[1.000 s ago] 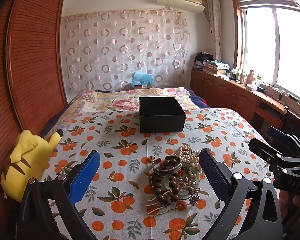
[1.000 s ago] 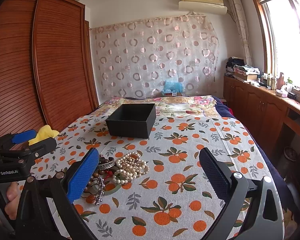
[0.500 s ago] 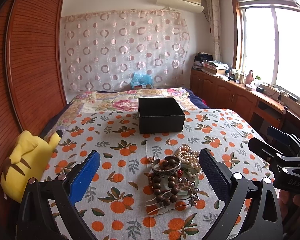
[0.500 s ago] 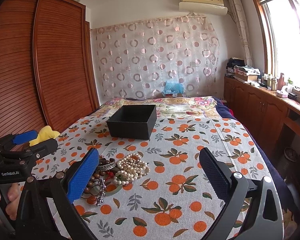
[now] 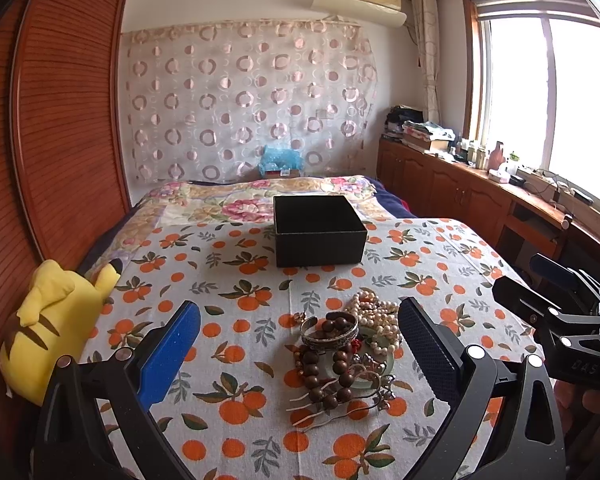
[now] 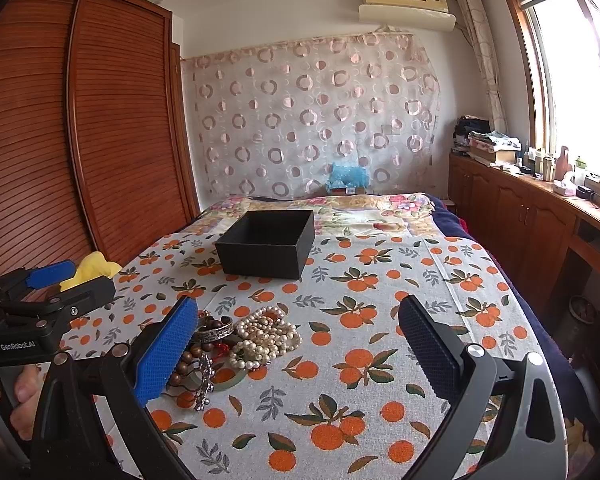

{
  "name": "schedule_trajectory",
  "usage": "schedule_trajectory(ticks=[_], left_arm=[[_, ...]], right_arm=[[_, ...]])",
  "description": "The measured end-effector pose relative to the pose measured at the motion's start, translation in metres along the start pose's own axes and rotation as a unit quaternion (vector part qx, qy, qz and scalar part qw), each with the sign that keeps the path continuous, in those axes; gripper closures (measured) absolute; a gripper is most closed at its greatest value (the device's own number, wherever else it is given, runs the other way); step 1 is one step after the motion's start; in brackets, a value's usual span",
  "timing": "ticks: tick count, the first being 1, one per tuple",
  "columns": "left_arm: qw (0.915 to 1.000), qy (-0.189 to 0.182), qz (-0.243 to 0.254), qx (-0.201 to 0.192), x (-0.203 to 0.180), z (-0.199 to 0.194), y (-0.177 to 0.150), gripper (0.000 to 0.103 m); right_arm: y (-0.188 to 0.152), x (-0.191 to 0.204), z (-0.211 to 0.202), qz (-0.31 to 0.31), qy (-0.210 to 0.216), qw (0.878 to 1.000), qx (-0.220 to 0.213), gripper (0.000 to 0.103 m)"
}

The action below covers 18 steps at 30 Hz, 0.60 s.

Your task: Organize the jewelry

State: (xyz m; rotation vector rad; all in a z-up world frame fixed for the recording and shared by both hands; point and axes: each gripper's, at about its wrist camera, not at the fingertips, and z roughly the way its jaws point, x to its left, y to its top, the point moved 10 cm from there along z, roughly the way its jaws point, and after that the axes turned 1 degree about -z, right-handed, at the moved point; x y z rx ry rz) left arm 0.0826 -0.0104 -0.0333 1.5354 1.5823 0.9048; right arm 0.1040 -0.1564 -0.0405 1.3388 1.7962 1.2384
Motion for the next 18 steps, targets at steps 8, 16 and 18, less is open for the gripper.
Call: schedule_trajectory(ticks=[8,16,18], left_arm=[[1.0000,0.000,-0.001,0.000,-0.0011,-0.0007,0.0006,0.007],[1.0000,0.000,-0.001,0.000,-0.0006,-0.0005,0.0005,0.007],[1.0000,0.000,-0.001,0.000,-0.0003,-0.0004,0.0003,0.007]], right_arm=[[0.0012,0.0008,-0.0005,0.000,0.000,1.000,0.000,0.002],[-0.0004,-0.0005,-0.0012,0.000,0.000,1.000,-0.001,0.002],[-0.0008,-0.0008,-0.0013,0.000,0.001,1.000,-0.001,0.002]])
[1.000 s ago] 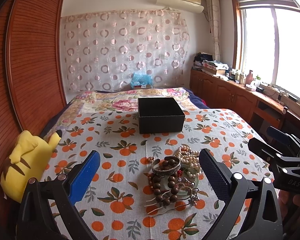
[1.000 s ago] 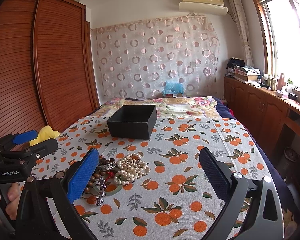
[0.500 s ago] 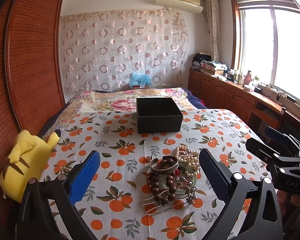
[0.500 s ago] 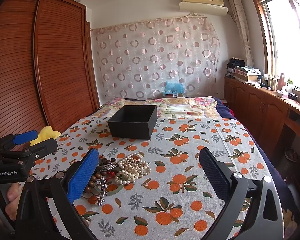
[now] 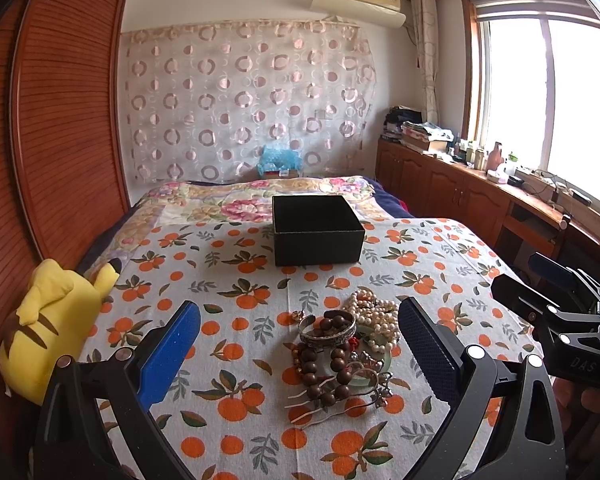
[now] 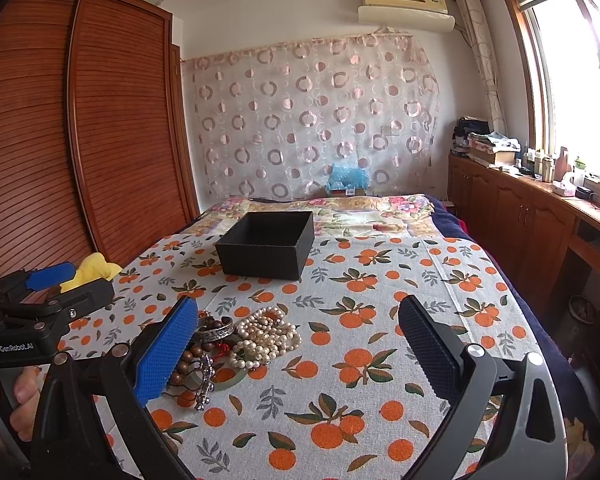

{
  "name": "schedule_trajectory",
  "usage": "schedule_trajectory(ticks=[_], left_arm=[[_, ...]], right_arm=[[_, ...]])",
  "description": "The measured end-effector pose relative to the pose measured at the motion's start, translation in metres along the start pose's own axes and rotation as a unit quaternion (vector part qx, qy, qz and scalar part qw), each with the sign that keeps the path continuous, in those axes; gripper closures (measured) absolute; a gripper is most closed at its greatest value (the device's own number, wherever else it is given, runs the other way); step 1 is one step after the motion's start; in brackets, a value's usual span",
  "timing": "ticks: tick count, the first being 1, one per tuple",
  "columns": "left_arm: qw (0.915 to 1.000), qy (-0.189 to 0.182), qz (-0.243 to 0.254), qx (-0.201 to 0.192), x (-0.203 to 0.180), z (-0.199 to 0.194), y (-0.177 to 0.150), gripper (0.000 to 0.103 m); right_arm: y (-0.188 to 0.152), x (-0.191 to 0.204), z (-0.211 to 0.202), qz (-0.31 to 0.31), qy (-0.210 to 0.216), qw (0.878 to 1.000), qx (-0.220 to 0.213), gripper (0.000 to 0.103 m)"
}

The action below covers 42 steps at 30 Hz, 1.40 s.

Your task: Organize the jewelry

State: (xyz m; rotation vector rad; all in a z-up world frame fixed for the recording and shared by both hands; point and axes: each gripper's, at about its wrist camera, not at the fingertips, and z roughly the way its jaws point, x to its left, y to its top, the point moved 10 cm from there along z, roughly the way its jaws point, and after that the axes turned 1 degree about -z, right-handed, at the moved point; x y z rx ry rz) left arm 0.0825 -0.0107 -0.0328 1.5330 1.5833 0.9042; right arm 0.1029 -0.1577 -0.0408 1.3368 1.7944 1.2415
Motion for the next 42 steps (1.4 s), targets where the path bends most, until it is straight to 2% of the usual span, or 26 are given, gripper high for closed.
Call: schedule_trajectory(ticks=[20,28,37,38,40,42], left_arm=[[0.9999,-0.004,-0.007,0.012,0.000,0.004,-0.010,0.007],[0.9980,-0.028,-0.006,0.057,0.010,0.036,-0.027,0.007],[0.9891,-0.093,0.023,0.112,-0.012,0.073,-0.048,0.008],[0.9877,-0.097,0.025,0.120,-0.014,0.077,-0.051,0.008],[0.9844,-0.107,0.023,0.138,-0.018,0.085,-0.055,0.019],[0.9830,-0.106,0.024,0.147,-0.019,0.092,-0.056,0.022]], right_arm=[[-0.001,0.009,-0.002,-0.003,0.014,1.000,0.007,0.002],[-0.020,-0.003,0.015,0.000,0.028,0.999,0.026,0.003],[-0.041,-0.007,0.033,-0.013,0.040,0.998,0.053,0.012],[-0.043,-0.007,0.034,-0.011,0.041,0.998,0.055,0.012],[-0.047,-0.009,0.037,-0.006,0.043,0.997,0.060,0.012],[-0.050,-0.009,0.039,-0.006,0.045,0.997,0.063,0.012]])
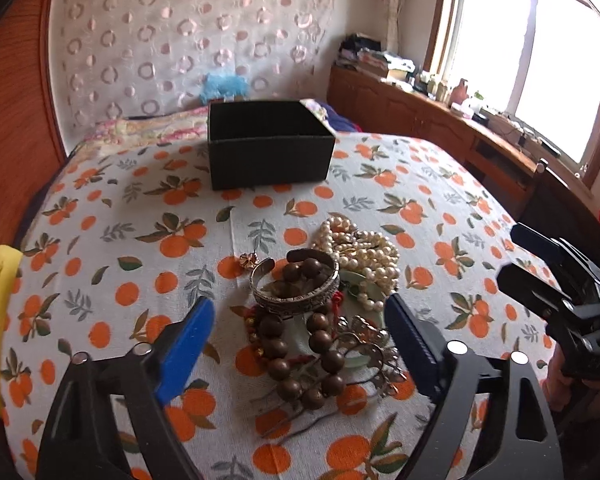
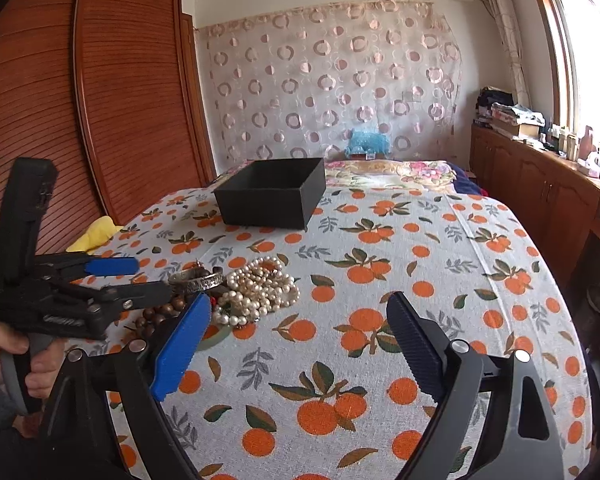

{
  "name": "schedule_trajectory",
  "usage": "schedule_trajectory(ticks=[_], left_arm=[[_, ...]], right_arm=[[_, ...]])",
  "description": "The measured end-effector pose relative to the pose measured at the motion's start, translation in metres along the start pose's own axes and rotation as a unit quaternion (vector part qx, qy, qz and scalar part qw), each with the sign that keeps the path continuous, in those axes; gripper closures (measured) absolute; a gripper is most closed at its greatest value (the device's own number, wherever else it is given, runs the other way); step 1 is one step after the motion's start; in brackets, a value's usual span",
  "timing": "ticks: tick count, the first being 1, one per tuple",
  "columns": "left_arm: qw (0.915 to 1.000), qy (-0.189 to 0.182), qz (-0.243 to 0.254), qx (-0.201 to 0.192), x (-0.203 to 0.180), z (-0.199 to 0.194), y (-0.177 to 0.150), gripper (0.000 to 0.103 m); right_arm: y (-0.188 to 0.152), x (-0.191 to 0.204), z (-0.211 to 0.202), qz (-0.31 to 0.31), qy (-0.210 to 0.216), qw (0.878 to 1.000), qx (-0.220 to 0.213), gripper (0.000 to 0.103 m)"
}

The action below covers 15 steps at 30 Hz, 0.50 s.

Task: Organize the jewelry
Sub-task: 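Lower the left gripper onto the silver cuff bangle while the right gripper grasps the pearl necklace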

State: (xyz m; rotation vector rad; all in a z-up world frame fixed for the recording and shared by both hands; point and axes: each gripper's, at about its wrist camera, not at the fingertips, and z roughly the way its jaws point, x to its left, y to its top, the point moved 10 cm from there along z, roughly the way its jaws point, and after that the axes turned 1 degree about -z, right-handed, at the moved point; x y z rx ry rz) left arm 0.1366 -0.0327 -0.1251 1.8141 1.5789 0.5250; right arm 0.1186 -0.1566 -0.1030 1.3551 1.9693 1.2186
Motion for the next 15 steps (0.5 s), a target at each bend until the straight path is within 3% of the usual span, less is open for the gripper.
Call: schedule_trajectory(ticks=[9,15], left_arm=[[0.9986,-0.032,-0.010,0.041,-0.004,0.032,0.005,0.031],[0.9979,-0.036,-0.021,0.050,-0.001,0.043,0.008,0.032]], right_arm=[[-0.009,0.005,0.007,-0.015,0.006,1.000,0.020,0.013],[-0.010,0.004,0.008,-0.018,0.005,0.999,0.026,0.013]])
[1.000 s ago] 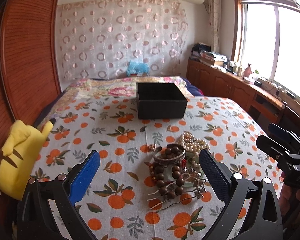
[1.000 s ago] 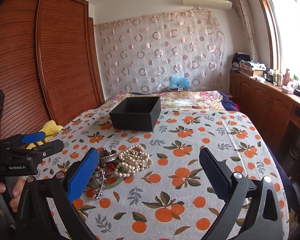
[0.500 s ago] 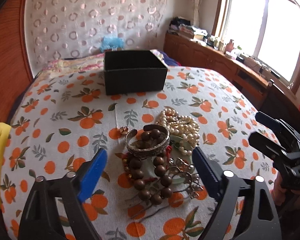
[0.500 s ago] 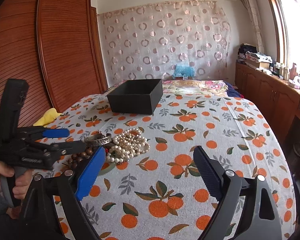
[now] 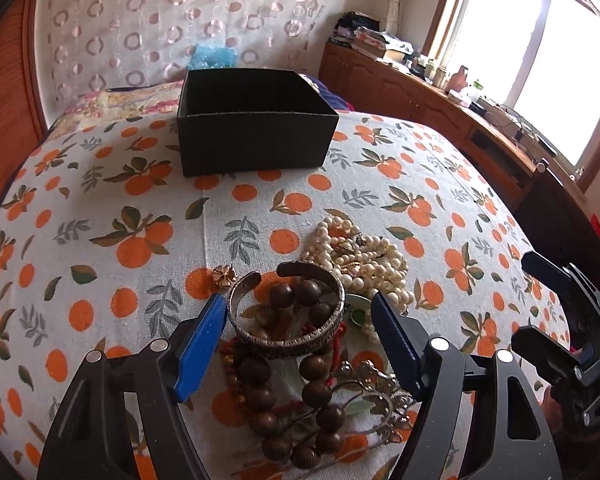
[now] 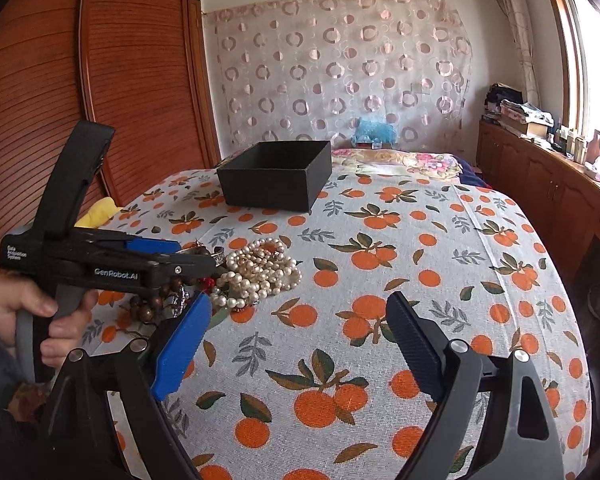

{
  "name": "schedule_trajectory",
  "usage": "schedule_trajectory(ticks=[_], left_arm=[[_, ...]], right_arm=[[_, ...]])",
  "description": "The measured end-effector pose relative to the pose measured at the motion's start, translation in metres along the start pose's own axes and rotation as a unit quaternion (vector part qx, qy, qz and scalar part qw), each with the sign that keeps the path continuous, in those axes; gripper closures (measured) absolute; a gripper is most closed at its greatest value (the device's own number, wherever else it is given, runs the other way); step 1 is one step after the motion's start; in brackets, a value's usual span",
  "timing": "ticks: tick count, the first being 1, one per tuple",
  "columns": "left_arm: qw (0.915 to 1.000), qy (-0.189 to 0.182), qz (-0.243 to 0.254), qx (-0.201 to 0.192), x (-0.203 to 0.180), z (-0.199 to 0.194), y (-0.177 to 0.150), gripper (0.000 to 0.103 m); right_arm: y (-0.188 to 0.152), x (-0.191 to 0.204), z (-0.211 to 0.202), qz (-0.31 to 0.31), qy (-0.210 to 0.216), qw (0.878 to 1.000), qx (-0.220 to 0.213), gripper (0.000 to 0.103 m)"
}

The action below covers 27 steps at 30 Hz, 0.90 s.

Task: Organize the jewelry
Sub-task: 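Lower the left gripper onto the silver cuff bangle while the right gripper grasps the pearl necklace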

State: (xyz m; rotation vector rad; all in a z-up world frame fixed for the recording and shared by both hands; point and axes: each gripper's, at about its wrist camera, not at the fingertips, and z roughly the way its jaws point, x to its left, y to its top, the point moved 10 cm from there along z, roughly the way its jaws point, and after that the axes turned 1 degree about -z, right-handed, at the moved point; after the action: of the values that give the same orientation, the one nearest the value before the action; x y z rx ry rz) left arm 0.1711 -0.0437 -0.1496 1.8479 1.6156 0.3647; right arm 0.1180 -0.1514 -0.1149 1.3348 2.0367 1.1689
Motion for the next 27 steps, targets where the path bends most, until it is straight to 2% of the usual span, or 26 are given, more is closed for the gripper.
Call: schedule_trajectory(ticks=[2,4,5,10,17,19,27], left_arm=[[1.0000,0.005,0.000,0.006,0.002,0.005,0.001,0.032],[0.9999,0.009,0.002,0.010,0.005,0.008,0.001,0.044],[0.9999,0.009,0.003,0.008,0.005,0.008,0.001,0.045],[0.9998,0.015,0.006,-0.015,0.009,-0.004,0.005,0.045],[0.9985,0.022,0.002,-0.049,0.014,-0.028,0.015,0.045],[0.9983,0.022,0.002,-0.053,0.014,-0.031,0.017,0.045],[0.9973,0.025,0.009,-0.068,0.009,-0.038,0.017,0.045]], right_arm=[[0.000,0.001,0.001,-0.005,0.003,1.000,0.003,0.013],[0.000,0.004,0.002,-0.013,0.011,1.000,0.008,0.013],[0.000,0.005,0.004,-0.017,0.015,1.000,0.012,0.016],[0.000,0.014,0.017,-0.040,0.042,0.997,0.042,0.038],[0.013,0.011,0.040,-0.057,0.056,0.994,0.070,0.057],[0.014,0.011,0.048,-0.066,0.064,0.992,0.082,0.067],[0.017,0.001,0.083,-0.061,0.067,0.988,0.127,0.072]])
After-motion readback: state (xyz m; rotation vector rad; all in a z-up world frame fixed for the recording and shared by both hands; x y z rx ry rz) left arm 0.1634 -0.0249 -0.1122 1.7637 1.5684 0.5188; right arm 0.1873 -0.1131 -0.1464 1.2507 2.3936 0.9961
